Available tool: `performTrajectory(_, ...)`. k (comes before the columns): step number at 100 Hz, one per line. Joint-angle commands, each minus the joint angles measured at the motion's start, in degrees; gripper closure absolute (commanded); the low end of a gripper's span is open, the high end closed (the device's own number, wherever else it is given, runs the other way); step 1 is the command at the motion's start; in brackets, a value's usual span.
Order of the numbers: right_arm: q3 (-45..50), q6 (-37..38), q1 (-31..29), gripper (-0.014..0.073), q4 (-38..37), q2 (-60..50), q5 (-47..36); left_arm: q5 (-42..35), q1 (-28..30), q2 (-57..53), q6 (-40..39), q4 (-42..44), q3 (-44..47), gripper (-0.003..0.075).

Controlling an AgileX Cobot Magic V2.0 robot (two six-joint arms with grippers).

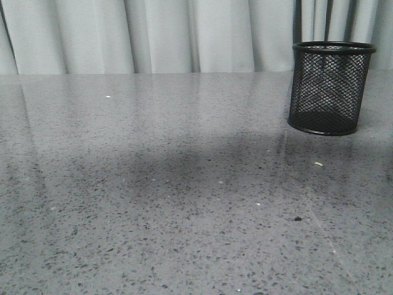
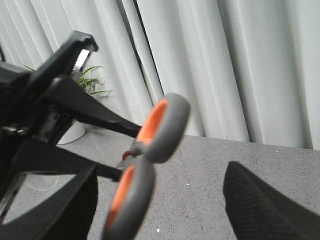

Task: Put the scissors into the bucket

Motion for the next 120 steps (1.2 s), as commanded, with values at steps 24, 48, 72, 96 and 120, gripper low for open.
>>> performTrajectory(24,-2.0,-0.8,-0.2,0.0116,4.3,3.0,-9.7,-6.5,-5.5,-3.9,0.0,-2.7,-1.4,0.0669)
performTrajectory(48,-2.0,-0.8,-0.2,0.0657,5.7,4.6,-10.7,-5.9,-5.8,-4.2,-0.3,-2.7,-1.4,0.0659)
performTrajectory(72,-2.0,-0.8,-4.2,0.0652,5.5,4.6,-5.4,-6.1,-5.6,-8.7,-3.8,-2.0,-1.4,0.0323)
performTrajectory(96,-7.4,-0.8,-15.3,0.0652,-2.0,4.7,6.8,-2.3,-5.6,-17.1,-18.3,4.4,-1.4,0.0683)
performTrajectory(120,-21.0,-1.0,-17.7,0.0652,-10.4,10.4,26.9,-3.0,-5.6,-27.7,-37.4,16.9,3.2,0.0740)
